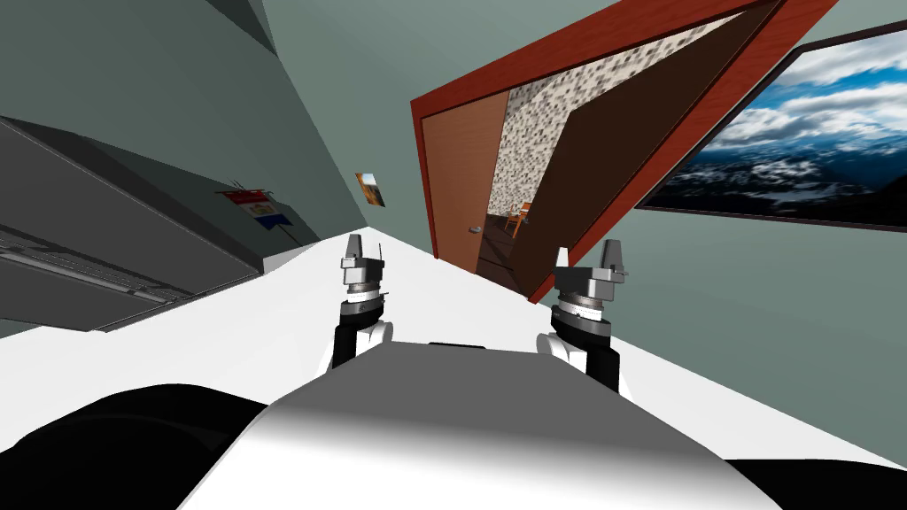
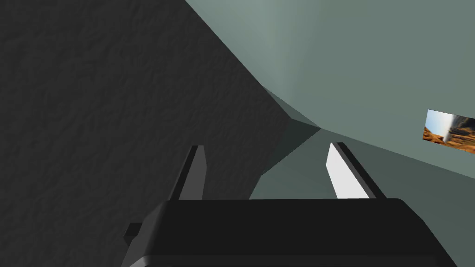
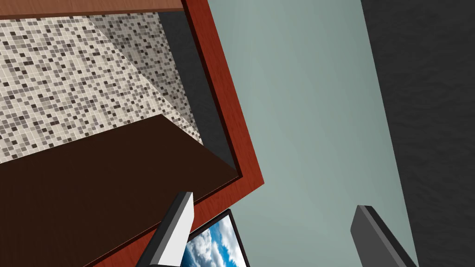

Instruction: Push the door open

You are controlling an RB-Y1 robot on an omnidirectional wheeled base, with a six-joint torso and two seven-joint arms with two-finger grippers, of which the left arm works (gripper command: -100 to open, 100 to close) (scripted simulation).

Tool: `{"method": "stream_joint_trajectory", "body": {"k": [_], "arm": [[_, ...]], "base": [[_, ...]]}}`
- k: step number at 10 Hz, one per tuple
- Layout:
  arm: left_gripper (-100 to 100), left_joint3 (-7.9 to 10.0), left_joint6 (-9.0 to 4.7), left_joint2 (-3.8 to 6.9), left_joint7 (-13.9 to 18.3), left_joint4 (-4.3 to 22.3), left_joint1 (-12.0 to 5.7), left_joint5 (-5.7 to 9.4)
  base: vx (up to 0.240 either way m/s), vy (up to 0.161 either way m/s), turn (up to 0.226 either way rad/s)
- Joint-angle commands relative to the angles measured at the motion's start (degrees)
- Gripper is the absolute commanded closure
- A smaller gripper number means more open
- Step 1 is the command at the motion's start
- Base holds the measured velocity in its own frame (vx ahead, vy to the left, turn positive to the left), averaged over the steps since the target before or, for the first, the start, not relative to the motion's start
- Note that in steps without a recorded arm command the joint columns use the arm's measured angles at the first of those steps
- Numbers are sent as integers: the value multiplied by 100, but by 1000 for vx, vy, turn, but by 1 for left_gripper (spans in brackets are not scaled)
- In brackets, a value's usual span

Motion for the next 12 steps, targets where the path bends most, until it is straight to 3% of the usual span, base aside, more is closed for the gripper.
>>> {"method": "stream_joint_trajectory", "body": {"k": [1,12], "arm": [[-100,12,-30,59,4,159,-64,0],[-100,115,-281,380,34,1474,-593,-2]], "base": [[95,-94,-68],[99,4,-68]]}}
